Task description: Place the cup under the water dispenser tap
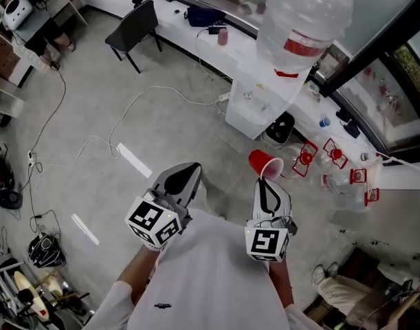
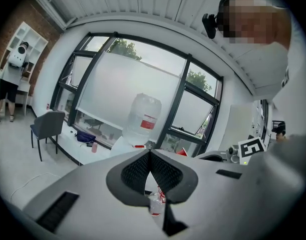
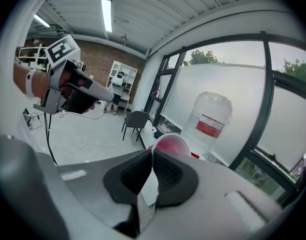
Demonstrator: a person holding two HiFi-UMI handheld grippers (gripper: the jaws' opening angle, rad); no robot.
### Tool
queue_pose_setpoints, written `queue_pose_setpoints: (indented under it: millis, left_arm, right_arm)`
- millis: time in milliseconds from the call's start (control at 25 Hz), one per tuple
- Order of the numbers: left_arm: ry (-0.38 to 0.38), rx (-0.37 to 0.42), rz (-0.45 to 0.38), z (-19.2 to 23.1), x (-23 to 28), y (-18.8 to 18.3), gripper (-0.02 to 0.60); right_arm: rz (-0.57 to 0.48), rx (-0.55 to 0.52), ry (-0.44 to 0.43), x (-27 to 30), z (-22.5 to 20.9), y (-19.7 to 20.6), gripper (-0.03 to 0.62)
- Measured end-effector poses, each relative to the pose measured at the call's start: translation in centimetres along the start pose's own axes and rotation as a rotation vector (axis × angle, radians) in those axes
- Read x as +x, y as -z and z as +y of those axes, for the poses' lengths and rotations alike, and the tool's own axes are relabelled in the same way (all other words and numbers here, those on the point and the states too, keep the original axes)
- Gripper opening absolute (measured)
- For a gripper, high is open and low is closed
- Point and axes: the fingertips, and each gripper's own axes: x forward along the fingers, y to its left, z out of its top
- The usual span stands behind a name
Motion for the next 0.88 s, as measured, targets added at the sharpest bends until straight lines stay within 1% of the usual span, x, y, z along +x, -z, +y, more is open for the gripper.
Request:
queue_pose_setpoints:
  millis: [200, 360, 480, 560, 720, 880]
  left_arm:
    - [0.036, 0.007, 0.002, 4.9, 2.6, -3.4, 0.000]
    - [0.091, 0.022, 0.053, 8.9, 5.0, -3.9, 0.000]
    - [0.117, 0.036, 0.068, 11.3, 6.2, -5.0, 0.000]
    - [0.129, 0.035, 0.069, 12.6, 7.0, -5.9, 0.000]
    - [0.153, 0.061, 0.072, 14.5, 8.6, -7.2, 0.000]
    - [0.173, 0.046, 0.079, 15.3, 9.7, -7.1, 0.000]
  right_arm:
    - [0.022, -0.002, 0.018, 6.1, -0.8, -2.6, 0.023]
    - [0.045, 0.017, 0.049, 11.0, -1.5, -4.1, 0.023]
    - [0.059, 0.017, 0.071, 13.5, -1.8, -5.2, 0.023]
    - [0.064, 0.017, 0.082, 14.7, -2.2, -6.1, 0.023]
    - [0.076, 0.024, 0.098, 16.7, -2.4, -6.9, 0.023]
    - [0.087, -0.005, 0.086, 18.2, -2.0, -7.2, 0.023]
